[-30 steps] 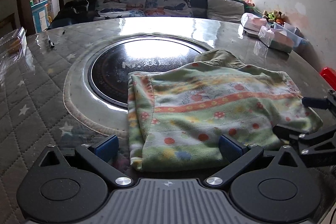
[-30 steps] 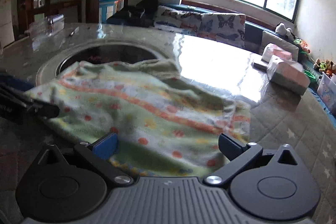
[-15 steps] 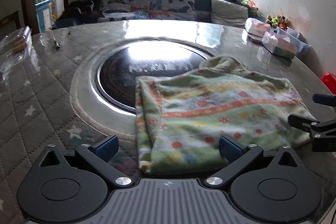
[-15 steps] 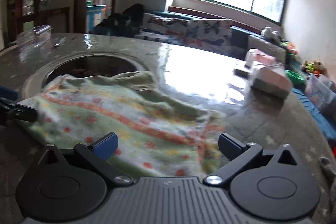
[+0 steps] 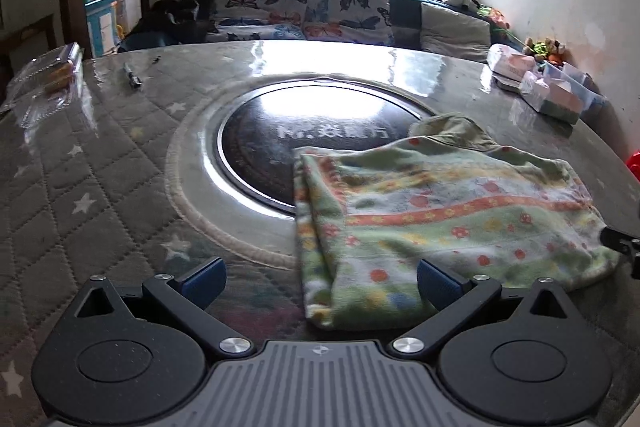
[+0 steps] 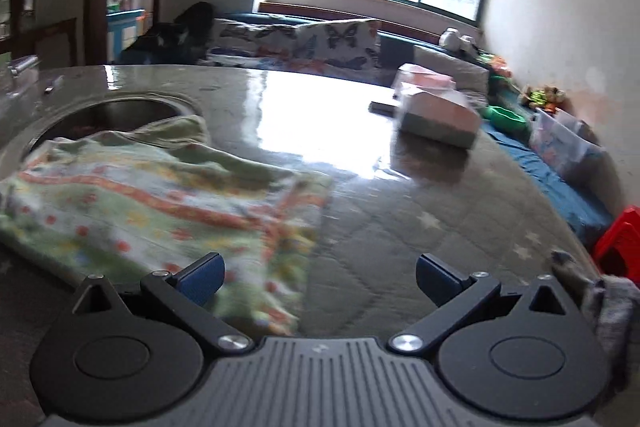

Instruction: Fold clothes

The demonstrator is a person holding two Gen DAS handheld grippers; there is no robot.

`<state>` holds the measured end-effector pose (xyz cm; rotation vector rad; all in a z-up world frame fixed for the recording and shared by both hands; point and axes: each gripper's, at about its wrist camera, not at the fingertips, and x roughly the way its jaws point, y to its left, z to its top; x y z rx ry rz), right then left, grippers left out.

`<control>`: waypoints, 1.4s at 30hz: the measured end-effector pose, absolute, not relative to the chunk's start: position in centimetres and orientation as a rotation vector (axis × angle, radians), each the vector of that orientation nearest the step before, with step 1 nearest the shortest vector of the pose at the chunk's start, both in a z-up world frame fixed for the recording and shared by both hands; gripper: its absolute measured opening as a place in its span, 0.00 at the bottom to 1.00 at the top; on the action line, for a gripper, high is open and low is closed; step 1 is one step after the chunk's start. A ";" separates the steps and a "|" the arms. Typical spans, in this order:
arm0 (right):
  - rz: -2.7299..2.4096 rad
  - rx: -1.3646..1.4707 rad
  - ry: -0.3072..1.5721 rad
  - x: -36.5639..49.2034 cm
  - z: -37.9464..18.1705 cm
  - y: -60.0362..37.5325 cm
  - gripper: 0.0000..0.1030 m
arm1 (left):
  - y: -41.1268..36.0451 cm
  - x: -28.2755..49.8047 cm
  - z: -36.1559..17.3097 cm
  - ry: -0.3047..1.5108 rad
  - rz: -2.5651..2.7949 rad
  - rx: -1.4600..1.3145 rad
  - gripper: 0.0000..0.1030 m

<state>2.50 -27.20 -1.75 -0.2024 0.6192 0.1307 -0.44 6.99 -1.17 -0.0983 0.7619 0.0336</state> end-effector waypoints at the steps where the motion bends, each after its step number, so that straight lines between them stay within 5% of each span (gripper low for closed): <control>1: 0.119 -0.198 0.630 2.6 -2.0 -27.6 1.00 | 7.2 -0.5 -1.3 0.764 0.040 -0.101 1.00; 34: 0.664 -0.397 0.553 0.4 0.5 -13.6 0.94 | 9.6 -1.4 -0.9 0.764 0.087 -0.139 1.00; 42: 0.806 -0.486 0.567 -0.1 -0.1 -8.9 0.80 | 11.7 -0.7 0.0 0.752 0.109 -0.228 1.00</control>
